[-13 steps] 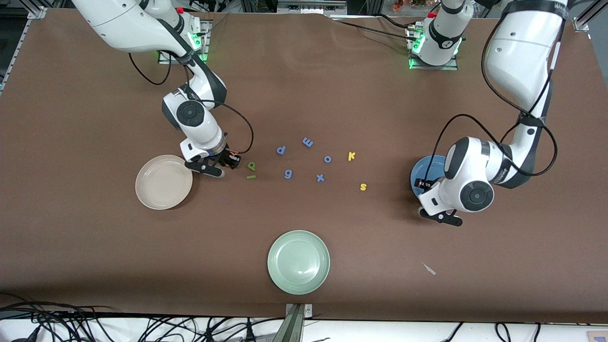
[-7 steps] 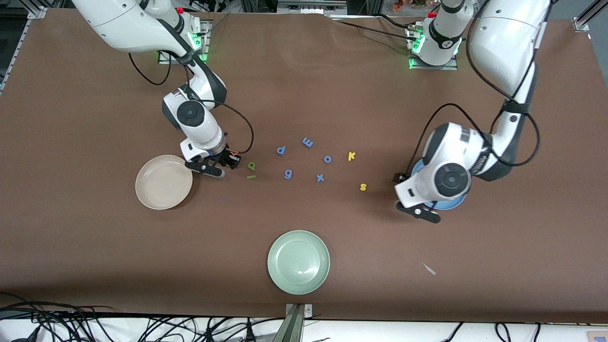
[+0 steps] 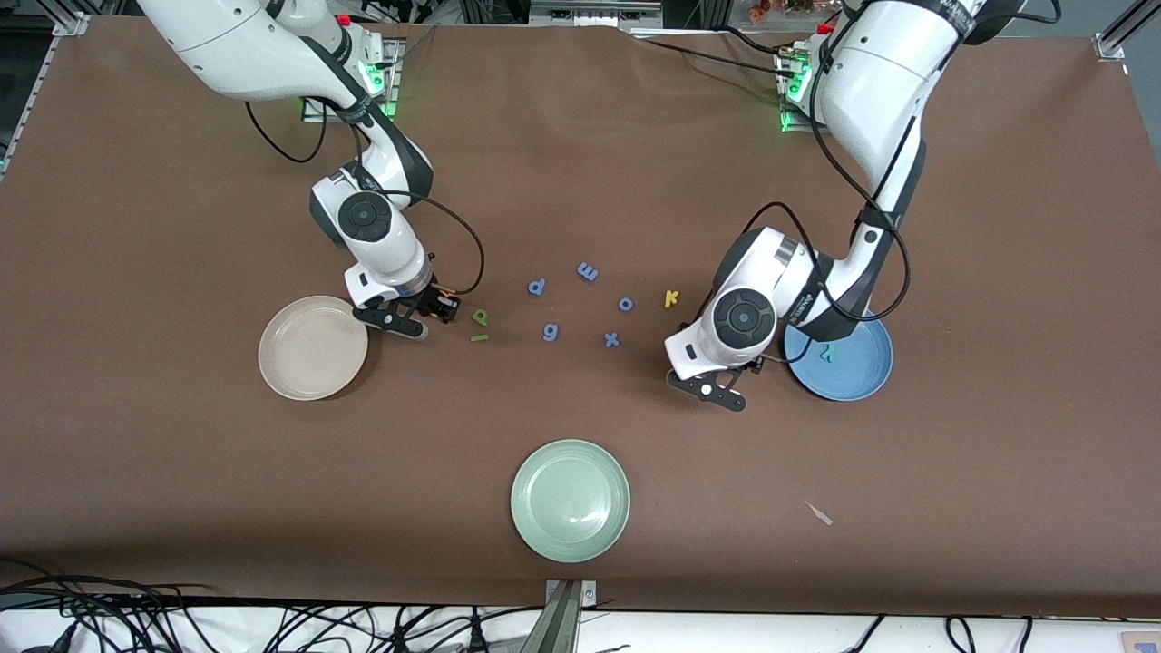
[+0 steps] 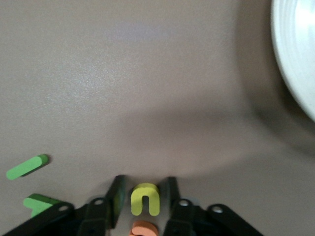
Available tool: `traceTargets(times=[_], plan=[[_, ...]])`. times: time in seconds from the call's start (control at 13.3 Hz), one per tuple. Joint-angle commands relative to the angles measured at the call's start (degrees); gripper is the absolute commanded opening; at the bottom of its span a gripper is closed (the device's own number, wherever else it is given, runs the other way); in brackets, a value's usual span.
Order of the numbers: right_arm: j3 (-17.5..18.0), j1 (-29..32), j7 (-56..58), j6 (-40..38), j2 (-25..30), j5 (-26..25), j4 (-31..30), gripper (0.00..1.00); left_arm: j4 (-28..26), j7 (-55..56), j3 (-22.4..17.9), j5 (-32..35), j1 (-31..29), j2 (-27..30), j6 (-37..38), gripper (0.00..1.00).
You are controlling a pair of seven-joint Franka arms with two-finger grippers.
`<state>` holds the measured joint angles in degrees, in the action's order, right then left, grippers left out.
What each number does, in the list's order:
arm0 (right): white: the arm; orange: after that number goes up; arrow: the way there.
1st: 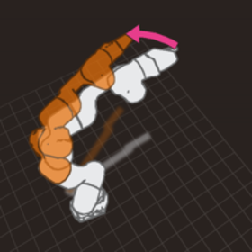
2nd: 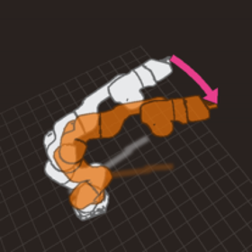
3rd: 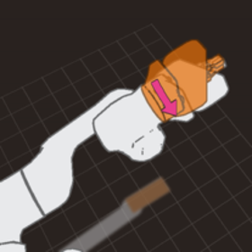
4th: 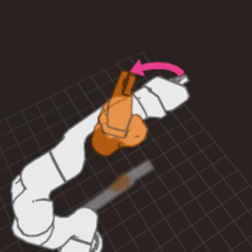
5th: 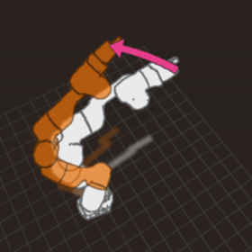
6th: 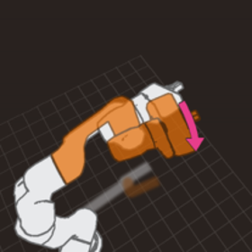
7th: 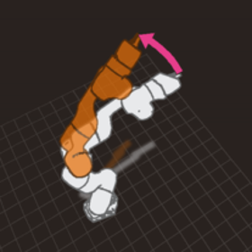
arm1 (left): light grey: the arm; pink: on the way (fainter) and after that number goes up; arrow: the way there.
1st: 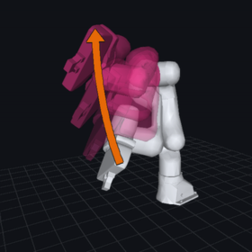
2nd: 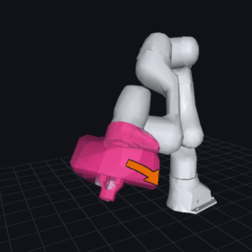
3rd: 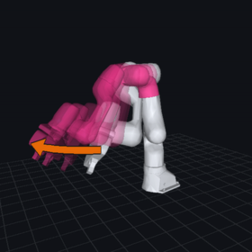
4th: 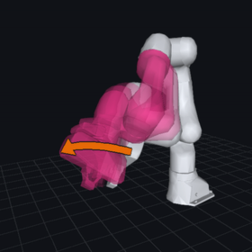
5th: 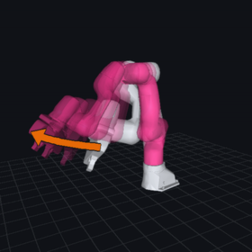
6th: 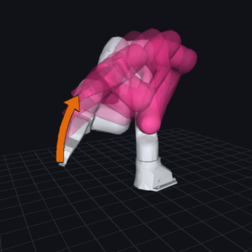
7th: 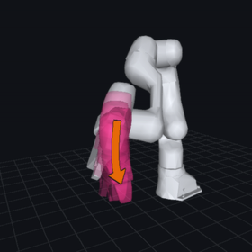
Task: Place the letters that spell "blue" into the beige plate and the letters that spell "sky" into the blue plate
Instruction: 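Drop the y on the blue plate while the right gripper grasps the u, then place the u on the beige plate while the left gripper grasps the s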
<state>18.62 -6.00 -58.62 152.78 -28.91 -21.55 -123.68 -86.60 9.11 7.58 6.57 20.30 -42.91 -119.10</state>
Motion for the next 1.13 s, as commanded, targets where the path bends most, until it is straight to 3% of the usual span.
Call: traceTargets(times=[0.0,0.08,0.3,0.45,0.75,0.83,0.98,1.06], plan=[[0.3,0.3,-1.6,2.0,-1.2,-1.5,-0.5,0.18,1.9,4.3,-0.4,1.2,2.3,-2.8,-1.3,1.0],[0.3,0.3,-1.6,2.0,-1.2,-1.5,-0.5,0.13,1.6,4.5,-0.4,1.2,2.4,-3.3,-2.7,1.0],[0.2,0.5,1.1,1.4,-0.5,-1.4,-0.2,0.13,1.5,4.5,-0.4,1.2,2.5,-4.3,-3.9,0.95],[-0.5,0.5,3.6,-1.4,1.0,-1.4,0.3,0.13,1.4,4.5,-0.4,1.1,2.5,-4.3,-3.9,0.67],[-3.4,1.1,20.3,-14.3,5.3,-0.8,4.5,0.13,1.0,4.5,-0.4,0.9,2.4,-4.2,-3.8,0.34],[-5.2,1.4,25.9,-15.3,5.9,-0.5,5.1,0.13,1.0,4.3,-0.4,0.8,2.0,-4.2,-3.6,0.19],[-8.1,1.9,34.0,-15.4,6.5,-0.5,5.3,0.13,1.1,4.2,-0.4,0.8,1.7,-3.7,-3.2,0.08],[-9.3,2.0,36.8,-14.9,6.5,-0.5,5.2,0.13,1.2,4.2,-0.4,0.8,1.4,-3.4,-3.1,0.08]])
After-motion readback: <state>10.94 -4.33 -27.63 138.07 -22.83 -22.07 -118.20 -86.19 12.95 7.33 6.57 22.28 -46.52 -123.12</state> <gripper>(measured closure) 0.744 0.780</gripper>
